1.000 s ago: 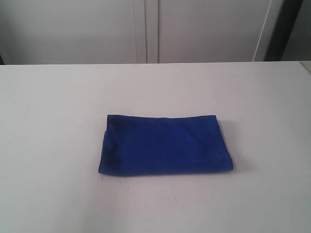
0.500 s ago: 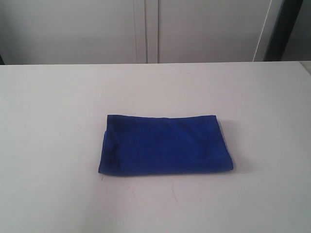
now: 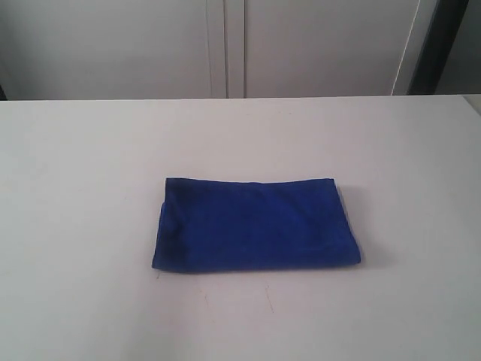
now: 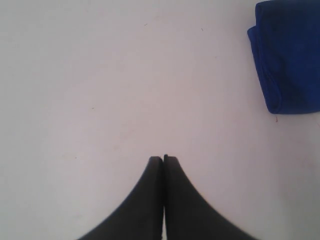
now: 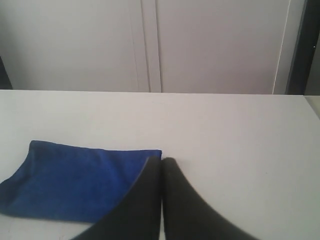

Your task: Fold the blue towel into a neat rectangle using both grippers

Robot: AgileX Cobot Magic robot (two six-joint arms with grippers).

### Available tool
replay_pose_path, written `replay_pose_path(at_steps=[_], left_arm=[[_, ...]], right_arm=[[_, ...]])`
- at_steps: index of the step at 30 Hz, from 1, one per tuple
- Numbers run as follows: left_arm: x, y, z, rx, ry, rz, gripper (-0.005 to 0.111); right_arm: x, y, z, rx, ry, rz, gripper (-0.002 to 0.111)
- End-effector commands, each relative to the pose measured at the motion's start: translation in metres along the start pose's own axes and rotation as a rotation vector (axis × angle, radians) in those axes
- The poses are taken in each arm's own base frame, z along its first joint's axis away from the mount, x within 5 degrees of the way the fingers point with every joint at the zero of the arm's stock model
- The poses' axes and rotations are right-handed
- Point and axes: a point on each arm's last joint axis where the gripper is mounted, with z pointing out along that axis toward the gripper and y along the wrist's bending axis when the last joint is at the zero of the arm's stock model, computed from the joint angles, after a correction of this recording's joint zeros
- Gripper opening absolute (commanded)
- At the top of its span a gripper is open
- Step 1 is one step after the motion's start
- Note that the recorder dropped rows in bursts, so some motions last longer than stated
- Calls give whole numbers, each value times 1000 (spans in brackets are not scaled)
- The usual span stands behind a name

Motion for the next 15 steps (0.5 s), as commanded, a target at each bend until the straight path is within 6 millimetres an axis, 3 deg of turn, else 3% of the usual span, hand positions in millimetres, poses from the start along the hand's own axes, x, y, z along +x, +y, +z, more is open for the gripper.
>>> replay_pose_path(at_steps=[1, 15], left_arm=[[3, 1, -1, -2, 2, -3, 0], [3, 1, -1, -2, 4, -3, 0]], right_arm=[[19, -3, 6, 17, -29, -7, 0], [62, -11, 28, 55, 48, -45, 0]])
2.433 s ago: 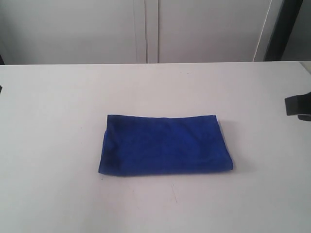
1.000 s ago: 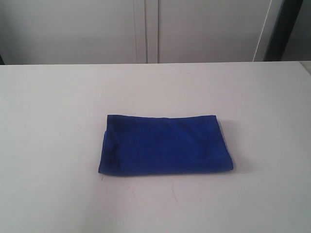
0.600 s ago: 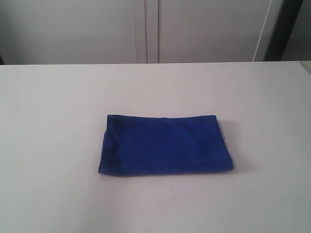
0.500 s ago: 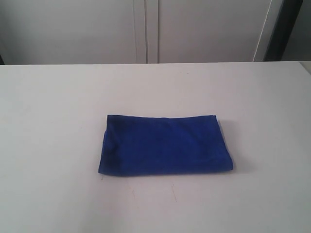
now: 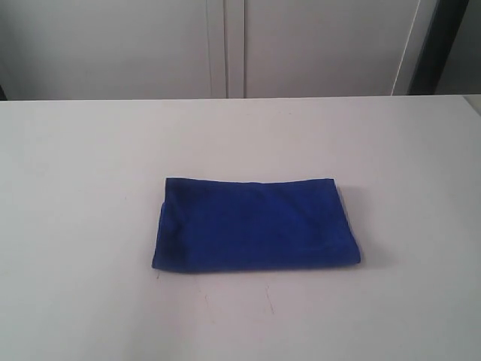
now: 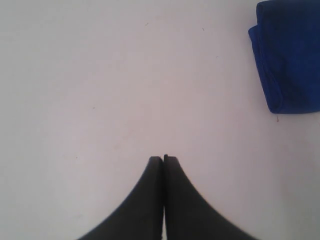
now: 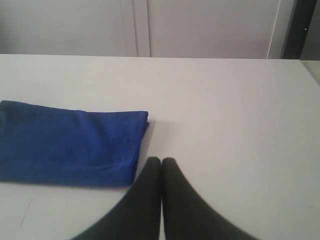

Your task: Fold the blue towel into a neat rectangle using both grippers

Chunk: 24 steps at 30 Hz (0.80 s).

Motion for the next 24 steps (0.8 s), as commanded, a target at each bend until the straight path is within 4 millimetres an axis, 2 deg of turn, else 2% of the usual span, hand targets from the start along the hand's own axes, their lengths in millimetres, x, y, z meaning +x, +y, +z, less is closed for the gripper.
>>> replay_pose_path(at_steps=[1, 12, 24], left_arm=[[3, 1, -1, -2, 4, -3, 0], [3, 1, -1, -2, 4, -3, 0], [3, 1, -1, -2, 4, -3, 0]], right_arm=[[8, -3, 5, 25, -22, -29, 0], [42, -6, 20, 33, 41, -31, 0], [40, -6, 20, 40, 23, -48, 0]])
